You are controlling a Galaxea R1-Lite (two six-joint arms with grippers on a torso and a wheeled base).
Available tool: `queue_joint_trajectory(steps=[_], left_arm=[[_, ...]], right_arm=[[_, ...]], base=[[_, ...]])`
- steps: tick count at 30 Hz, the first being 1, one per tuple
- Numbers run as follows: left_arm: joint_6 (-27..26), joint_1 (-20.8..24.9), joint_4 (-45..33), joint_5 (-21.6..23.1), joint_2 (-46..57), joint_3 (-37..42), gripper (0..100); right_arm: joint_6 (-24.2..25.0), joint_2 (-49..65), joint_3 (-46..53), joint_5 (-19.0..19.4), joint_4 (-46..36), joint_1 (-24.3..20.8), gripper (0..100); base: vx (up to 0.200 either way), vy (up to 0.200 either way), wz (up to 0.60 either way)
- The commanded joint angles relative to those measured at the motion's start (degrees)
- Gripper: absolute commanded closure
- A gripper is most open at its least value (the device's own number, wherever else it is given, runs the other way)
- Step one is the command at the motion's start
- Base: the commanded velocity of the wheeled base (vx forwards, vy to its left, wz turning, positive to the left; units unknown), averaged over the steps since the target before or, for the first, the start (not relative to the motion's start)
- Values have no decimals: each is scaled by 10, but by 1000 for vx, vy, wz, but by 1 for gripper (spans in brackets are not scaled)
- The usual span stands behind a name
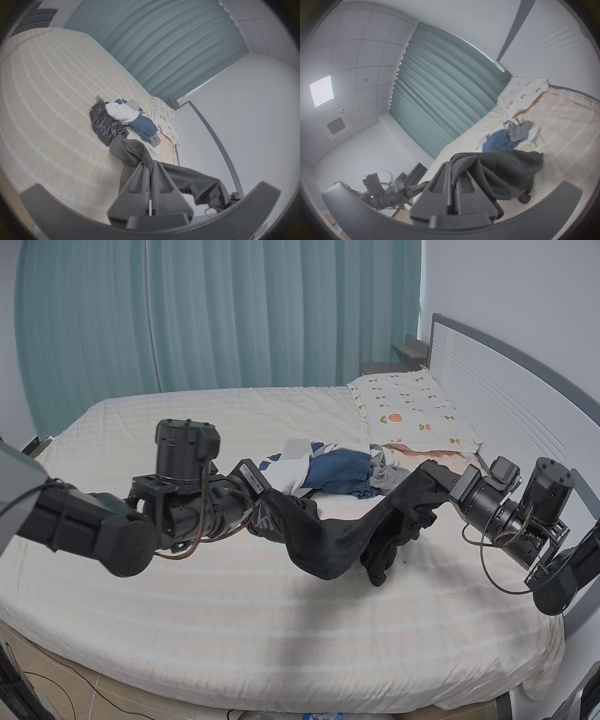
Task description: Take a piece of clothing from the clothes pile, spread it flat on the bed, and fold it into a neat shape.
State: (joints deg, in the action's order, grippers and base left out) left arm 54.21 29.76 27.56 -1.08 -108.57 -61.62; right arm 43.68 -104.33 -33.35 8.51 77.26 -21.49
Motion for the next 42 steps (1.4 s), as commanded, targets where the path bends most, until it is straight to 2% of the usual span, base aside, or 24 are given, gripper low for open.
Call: queue_joint_trajectory(steps=[1, 4, 6, 8, 13, 19, 42], left_arm=[[6, -1, 4, 19, 93, 91, 100], [39, 0, 17, 22, 82, 110, 100], [81, 1, 50, 28, 80, 126, 100], [100, 1, 83, 42, 81, 150, 100], [105, 2, 101, 76, 85, 188, 100], [107, 1, 102, 78, 89, 204, 100], [118, -12, 98, 79, 112, 217, 100]], right_arm=[[7, -4, 16, 39, 5, -6, 100], [8, -47, 27, 47, 34, -8, 100], [9, -69, 36, 43, 68, -7, 100], [9, -73, 48, 43, 80, -8, 100], [9, -70, 65, 43, 83, -13, 100], [9, -75, 67, 33, 83, -12, 100], [8, -52, 70, 26, 76, -15, 100]], base=[[0, 0, 0], [0, 0, 0], [0, 0, 0], [0, 0, 0], [-120, 0, 0], [-200, 0, 0], [0, 0, 0]])
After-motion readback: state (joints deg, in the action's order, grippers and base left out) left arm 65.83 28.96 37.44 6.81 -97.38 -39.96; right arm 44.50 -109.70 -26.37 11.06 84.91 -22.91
